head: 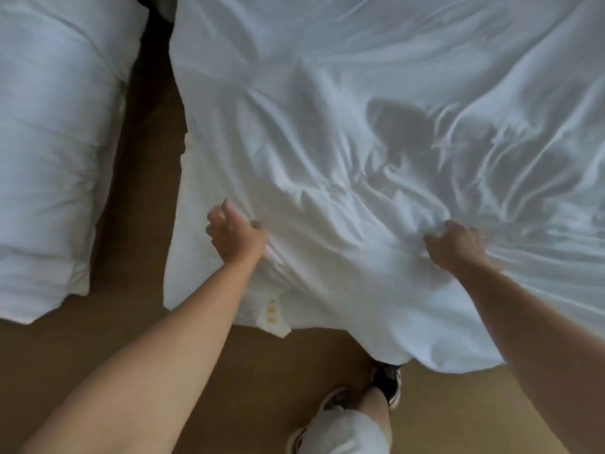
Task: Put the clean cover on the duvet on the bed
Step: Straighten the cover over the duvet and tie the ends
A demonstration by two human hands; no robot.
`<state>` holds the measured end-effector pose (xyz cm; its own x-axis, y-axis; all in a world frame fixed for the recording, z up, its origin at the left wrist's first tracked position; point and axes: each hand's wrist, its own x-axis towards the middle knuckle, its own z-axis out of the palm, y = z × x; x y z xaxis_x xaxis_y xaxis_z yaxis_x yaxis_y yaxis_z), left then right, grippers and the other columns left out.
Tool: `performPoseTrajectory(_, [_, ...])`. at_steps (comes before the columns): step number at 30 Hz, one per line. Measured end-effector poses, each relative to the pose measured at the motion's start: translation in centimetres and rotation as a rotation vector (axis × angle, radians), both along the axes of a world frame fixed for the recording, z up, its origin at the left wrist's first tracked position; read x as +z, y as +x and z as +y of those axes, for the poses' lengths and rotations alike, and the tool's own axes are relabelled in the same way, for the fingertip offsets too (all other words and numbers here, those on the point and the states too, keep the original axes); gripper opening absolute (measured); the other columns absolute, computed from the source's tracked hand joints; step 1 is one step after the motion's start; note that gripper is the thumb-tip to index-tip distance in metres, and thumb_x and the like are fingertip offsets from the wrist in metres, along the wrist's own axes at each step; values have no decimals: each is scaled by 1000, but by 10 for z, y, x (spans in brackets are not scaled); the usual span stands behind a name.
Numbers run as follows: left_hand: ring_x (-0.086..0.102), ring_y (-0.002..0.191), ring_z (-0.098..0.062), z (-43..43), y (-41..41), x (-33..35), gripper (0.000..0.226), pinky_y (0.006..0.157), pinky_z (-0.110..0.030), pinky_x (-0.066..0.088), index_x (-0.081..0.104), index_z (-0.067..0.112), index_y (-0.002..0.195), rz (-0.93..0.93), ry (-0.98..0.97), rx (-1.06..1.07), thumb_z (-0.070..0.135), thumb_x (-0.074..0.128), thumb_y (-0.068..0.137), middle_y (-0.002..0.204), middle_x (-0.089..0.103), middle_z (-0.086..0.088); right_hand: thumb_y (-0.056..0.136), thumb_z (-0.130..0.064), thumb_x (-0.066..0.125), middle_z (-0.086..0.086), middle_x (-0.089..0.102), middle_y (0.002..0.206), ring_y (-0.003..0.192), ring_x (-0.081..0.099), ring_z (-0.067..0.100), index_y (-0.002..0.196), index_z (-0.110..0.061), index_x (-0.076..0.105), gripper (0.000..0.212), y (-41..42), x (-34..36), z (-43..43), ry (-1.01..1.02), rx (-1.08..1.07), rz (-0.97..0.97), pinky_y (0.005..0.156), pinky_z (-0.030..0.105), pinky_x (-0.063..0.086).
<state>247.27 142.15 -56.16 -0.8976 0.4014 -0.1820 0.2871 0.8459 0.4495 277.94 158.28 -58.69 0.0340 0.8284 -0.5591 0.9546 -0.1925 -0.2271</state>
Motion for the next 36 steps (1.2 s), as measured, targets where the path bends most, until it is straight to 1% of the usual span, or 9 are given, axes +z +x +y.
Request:
performPoseTrajectory(4, [50,130,-40,-26,-28,-26,112,107,-49,48,45,10,146,-528,-216,174,70,83,61,147,46,-18,86,-55,63,9,63,116,106,59,31,119,-18,65,50,-93,41,-114,627,376,525,90,41,49])
performPoseTrajectory(7, [47,129,-40,-23,-28,-39,119,105,-52,47,43,19,146,-524,-157,191,72,84,47,146,41,-14,80,-68,67,12,35,153,136,39,35,152,-34,30,88,-151,26,-170,306,758,222,108,48,39])
performPoseTrajectory(12, [70,90,-28,-14,-52,-42,29,80,-37,60,62,13,92,-689,268,138,13,77,68,95,70,-8,66,-66,80,13,-12,165,153,-5,38,159,-37,2,124,-176,-2,-159,196,655,37,121,58,7])
performPoseTrajectory(18, [63,70,-20,-104,-124,-10,12,51,-20,45,61,16,79,-475,102,-176,15,71,71,72,63,4,73,-12,61,9,65,108,109,57,34,99,-12,66,26,-215,19,-221,560,875,111,98,46,33])
performPoseTrajectory(21, [63,88,-27,-162,-191,10,44,71,-35,54,58,14,105,-239,-114,-280,36,80,74,99,65,-1,65,-5,56,4,59,71,74,58,29,69,-11,60,8,-269,37,-282,608,920,283,81,41,40])
performPoseTrajectory(24, [59,92,-28,-185,-223,16,71,65,-34,47,45,17,112,-100,-228,-325,58,84,69,112,61,-5,75,-11,65,4,62,86,82,60,27,82,-11,64,6,-301,37,-311,283,875,230,72,33,39])
performPoseTrajectory(28, [55,128,-30,-194,-215,9,114,99,-44,52,38,11,149,-654,-238,-198,64,87,62,146,51,-6,94,-24,55,2,58,121,108,56,27,114,-15,61,22,-298,25,-320,113,795,58,92,34,39])
performPoseTrajectory(32, [72,107,-30,-196,-222,7,60,82,-40,61,67,12,126,-1217,219,-109,26,89,72,119,74,-11,90,-36,64,6,52,136,114,57,32,146,-21,37,64,-303,20,-339,192,653,81,92,45,46])
performPoseTrajectory(36, [72,104,-29,-213,-235,13,46,84,-39,60,67,11,119,-1080,174,-191,14,87,77,110,75,-7,77,-10,64,6,60,88,79,58,31,95,-10,59,19,-329,28,-347,369,657,148,63,36,38])
